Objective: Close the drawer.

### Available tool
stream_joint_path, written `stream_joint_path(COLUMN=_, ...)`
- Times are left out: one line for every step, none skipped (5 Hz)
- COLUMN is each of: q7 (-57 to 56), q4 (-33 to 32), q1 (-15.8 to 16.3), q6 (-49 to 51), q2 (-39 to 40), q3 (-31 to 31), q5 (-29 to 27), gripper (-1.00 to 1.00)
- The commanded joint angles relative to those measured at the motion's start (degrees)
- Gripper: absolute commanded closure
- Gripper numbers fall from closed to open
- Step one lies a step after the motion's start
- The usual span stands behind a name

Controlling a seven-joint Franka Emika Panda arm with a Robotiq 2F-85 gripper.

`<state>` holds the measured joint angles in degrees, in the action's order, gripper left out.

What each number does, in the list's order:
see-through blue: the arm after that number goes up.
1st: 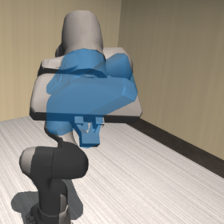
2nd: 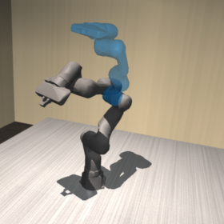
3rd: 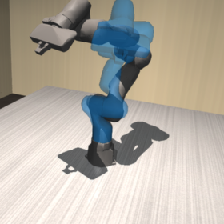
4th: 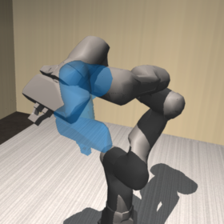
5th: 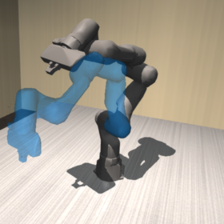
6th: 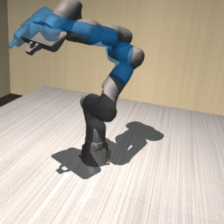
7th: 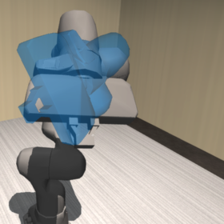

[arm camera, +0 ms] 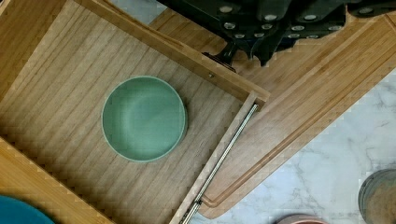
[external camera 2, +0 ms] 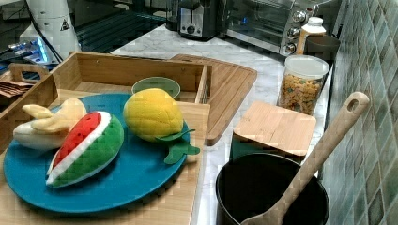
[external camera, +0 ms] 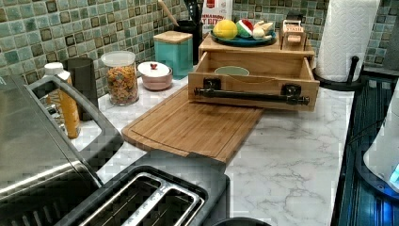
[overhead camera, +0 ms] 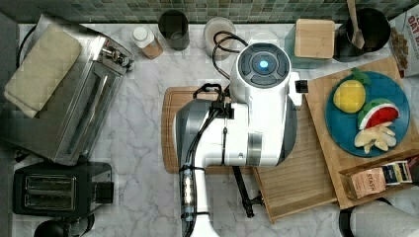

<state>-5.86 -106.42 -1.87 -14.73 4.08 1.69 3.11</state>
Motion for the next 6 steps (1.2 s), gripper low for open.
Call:
stream_joint_path(q7=0.0, q4=-0.7, q1=-0.2, q6=-0.4, q2=0.0, q3=0.2, q5=0.4, gripper=1.00)
stream_joint_path(q7=-6.6, q4=-4.1, q1=-0.5, q6=-1.8, q2=-2.0, q3=0.0, q5=-1.3, gripper=1.00)
stream_joint_path(q7=-13.9, q4=-12.1, q1=0.6, q6=-7.0, q2=-7.0, q3=-0.4, q5=-2.7, gripper=1.00)
stream_joint_path(q7=-22.8, q4=-14.5, q1=1.5, q6=-5.8, q2=-9.2, q3=-2.4, q5=-3.0, gripper=1.00)
stream_joint_path(q7=-26.0, q4=-19.3, q1=4.1, q6=-10.4, q2=-12.1, q3=-3.7, q5=-1.1, gripper=1.00)
stream_joint_path(q7=-30.0, q4=-23.7, q1=6.3, q6=-14.4, q2=-15.1, q3=-5.0, q5=-0.5, gripper=1.00)
